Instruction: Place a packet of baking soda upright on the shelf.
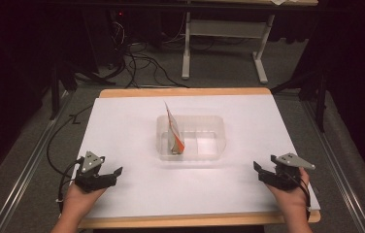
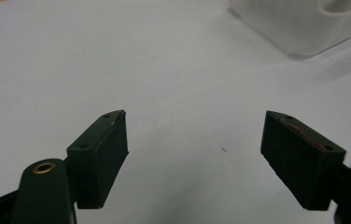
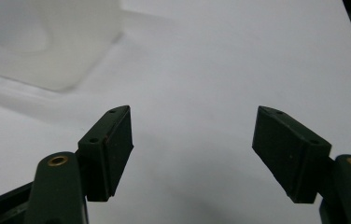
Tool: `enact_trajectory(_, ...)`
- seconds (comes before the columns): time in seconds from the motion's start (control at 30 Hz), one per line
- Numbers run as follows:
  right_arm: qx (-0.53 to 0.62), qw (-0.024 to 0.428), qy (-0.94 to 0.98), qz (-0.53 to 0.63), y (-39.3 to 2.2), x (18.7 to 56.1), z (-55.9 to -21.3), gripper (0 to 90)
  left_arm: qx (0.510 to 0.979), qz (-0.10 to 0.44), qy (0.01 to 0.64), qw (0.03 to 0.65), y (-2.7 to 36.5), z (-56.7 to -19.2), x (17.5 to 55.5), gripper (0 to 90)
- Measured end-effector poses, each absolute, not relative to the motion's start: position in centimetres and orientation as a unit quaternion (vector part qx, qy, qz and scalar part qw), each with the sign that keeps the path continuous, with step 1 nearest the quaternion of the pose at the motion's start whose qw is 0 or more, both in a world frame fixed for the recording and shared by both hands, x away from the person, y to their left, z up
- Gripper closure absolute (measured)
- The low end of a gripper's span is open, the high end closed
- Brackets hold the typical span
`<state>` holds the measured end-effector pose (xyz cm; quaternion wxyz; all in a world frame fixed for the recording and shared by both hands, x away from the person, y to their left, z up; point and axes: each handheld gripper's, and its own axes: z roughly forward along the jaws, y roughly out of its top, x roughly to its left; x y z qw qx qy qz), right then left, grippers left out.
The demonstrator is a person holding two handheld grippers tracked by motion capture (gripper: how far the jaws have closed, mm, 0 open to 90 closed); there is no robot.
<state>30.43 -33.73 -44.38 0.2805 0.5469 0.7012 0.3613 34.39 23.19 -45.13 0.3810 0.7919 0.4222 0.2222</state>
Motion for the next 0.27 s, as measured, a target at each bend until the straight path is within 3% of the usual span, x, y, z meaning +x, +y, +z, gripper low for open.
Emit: enact_trajectory(0.27,0.554,0.274,0.69,0.377,-33.97,30.52,-44.52,30.6,0.796,0.222,0.418,0.378,22.74,-45.21,34.2,24.8)
